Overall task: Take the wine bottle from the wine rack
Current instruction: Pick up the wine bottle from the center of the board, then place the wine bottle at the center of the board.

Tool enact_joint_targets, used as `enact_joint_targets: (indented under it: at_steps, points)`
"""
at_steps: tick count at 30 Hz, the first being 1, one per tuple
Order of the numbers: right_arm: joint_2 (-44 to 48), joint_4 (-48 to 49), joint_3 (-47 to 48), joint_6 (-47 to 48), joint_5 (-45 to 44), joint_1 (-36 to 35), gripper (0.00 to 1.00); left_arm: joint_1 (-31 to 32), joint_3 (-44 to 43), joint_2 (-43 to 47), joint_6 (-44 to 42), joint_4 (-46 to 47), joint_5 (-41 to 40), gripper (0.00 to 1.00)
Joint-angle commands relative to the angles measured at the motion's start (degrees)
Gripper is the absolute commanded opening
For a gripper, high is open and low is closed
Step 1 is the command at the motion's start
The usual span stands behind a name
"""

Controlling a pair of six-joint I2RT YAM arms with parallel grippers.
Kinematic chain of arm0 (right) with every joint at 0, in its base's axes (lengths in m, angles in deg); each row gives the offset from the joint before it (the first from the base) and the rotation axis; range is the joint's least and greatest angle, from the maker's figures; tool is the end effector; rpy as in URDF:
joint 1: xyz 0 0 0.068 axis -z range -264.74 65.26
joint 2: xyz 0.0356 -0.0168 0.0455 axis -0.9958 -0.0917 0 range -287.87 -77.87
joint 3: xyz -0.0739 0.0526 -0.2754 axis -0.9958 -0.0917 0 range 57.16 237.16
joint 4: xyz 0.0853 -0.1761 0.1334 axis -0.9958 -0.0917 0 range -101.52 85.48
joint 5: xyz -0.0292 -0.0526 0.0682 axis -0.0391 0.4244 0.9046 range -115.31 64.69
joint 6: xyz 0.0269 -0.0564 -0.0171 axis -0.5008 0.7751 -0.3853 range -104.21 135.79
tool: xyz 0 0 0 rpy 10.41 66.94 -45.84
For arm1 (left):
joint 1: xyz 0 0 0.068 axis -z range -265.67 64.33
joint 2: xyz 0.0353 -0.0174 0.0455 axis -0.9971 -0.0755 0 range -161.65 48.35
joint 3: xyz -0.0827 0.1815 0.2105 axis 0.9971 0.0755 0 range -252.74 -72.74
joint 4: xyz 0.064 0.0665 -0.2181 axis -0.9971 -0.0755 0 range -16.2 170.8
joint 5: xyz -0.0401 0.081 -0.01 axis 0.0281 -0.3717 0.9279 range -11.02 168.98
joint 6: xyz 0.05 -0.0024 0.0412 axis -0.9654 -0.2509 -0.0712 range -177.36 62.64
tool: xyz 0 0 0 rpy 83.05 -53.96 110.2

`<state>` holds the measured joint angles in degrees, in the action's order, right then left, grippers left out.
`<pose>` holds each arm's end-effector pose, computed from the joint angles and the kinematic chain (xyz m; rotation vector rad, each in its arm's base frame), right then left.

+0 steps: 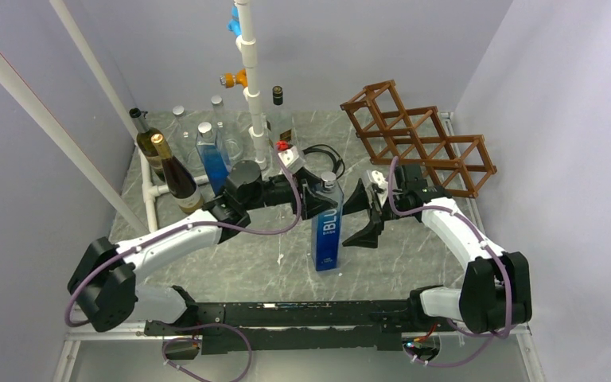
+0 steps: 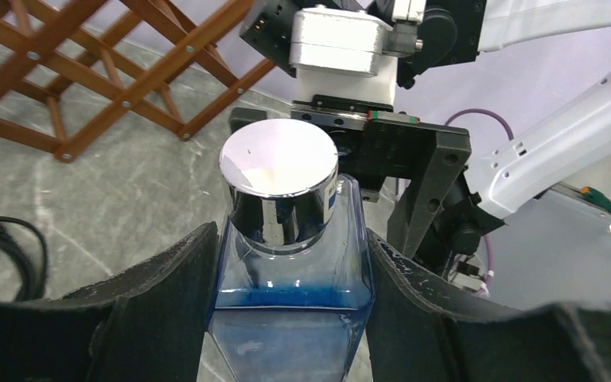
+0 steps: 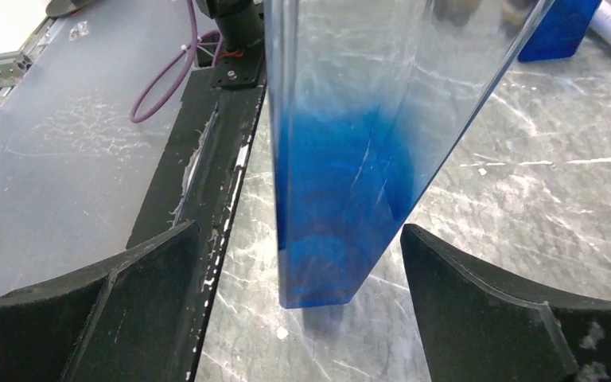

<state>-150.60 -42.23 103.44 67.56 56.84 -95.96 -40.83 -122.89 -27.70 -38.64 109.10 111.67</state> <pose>0.1806 0.0870 0.2660 -1.3001 1.4038 1.3849 0.1874 -0.2248 0.3503 0.8465 1.4624 -1.2904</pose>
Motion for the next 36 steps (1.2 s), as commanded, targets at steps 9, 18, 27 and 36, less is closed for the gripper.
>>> enact_joint_targets:
  at_steps: [9, 18, 27, 36]
  points:
    - [1.9, -6.0, 3.5, 7.8, 2.3, 0.9, 0.99, -3.5, -1.1, 13.8, -8.4, -2.4, -10.1, 0.0]
    - [1.4, -4.9, 3.1, 6.9, 1.3, 1.2, 0.99, -6.2, 0.1, 18.7, -11.4, -5.7, -15.3, 0.0]
    - [0.3, -4.6, 3.0, 6.8, 0.0, 1.2, 0.99, -8.8, 3.1, 22.1, -11.8, -4.8, -20.0, 0.0]
    - [-0.5, -4.7, 3.1, 7.1, -0.6, 1.2, 0.99, -11.2, 4.4, 23.8, -13.2, -4.7, -25.3, 0.0]
